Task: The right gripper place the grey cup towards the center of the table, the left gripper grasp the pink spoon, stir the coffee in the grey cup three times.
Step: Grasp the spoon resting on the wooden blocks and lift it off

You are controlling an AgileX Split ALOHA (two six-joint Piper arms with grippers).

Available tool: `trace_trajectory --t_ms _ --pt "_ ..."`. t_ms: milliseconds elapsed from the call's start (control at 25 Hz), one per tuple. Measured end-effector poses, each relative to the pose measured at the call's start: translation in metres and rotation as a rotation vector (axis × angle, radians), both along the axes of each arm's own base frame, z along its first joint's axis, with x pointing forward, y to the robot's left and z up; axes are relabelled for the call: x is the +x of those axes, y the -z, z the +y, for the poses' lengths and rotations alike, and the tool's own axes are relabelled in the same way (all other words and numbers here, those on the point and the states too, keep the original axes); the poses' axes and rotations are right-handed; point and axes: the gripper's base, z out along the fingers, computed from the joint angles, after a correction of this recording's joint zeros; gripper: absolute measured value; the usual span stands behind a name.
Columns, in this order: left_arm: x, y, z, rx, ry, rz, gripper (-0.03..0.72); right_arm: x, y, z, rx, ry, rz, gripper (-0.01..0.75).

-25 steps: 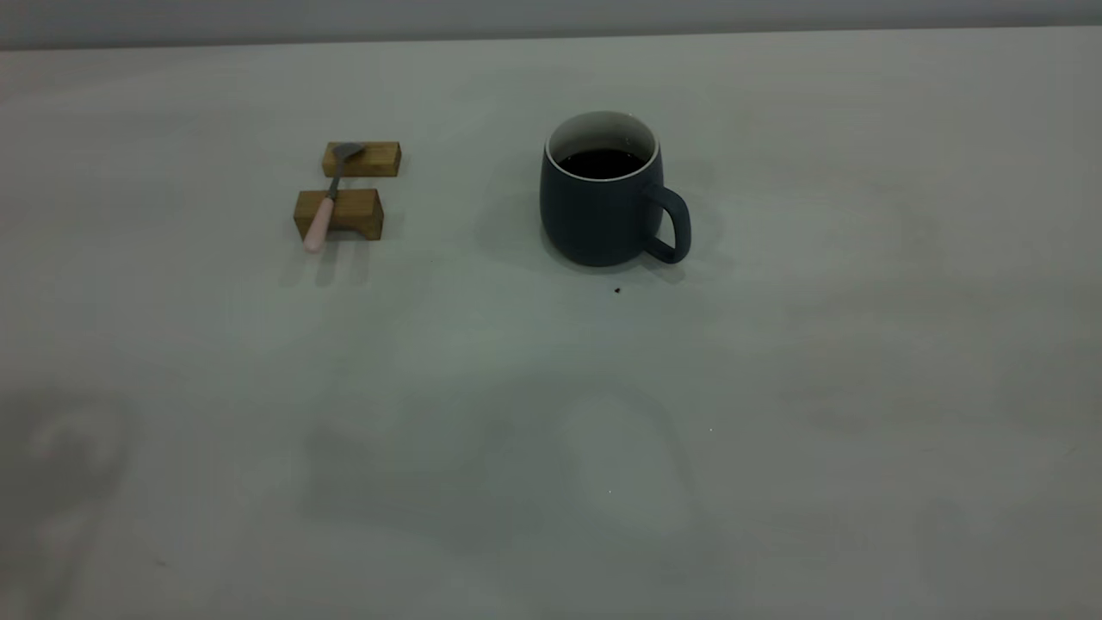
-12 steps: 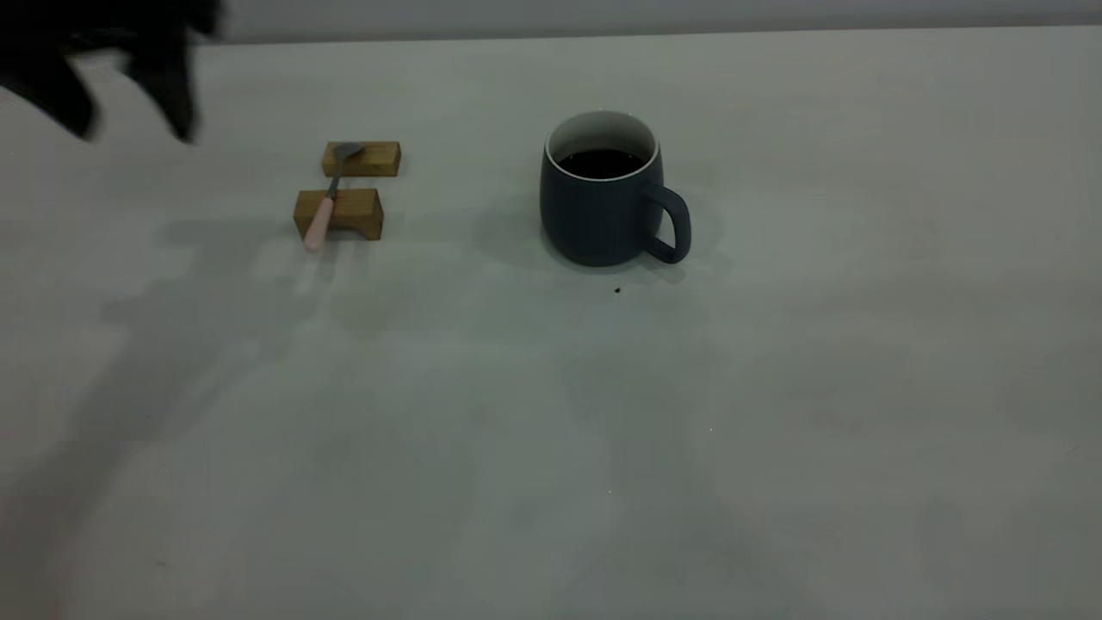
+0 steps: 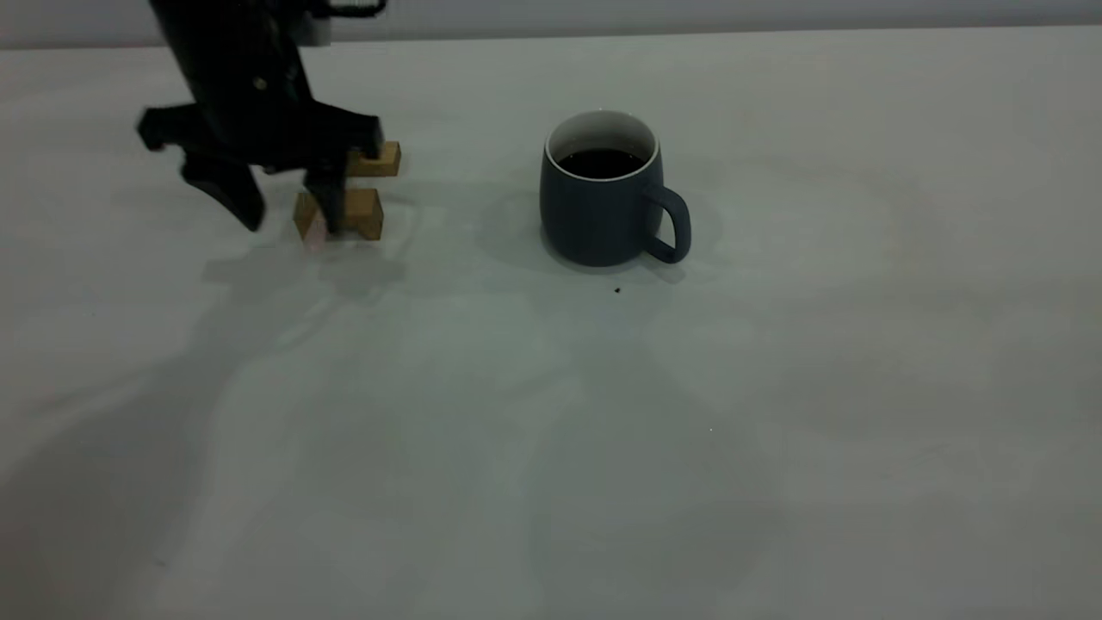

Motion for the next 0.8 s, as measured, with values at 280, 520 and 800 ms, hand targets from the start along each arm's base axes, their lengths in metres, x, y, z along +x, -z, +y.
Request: trace_trajectory --t_ms 280,520,800 --pt "0.004 0.025 -0.004 -0.025 -0.024 0.026 0.573 0.000 0.000 0.000 0.000 0.000 0.000 0.588" --pt "0.008 0.023 -0.005 -0.031 -0.036 0.015 0.217 0.000 0.000 0.000 0.000 0.000 0.000 0.587" --pt "0.034 -0.040 -0.014 -0.010 -0.119 0.130 0.158 0.000 0.000 0.000 0.000 0.000 0.000 0.587"
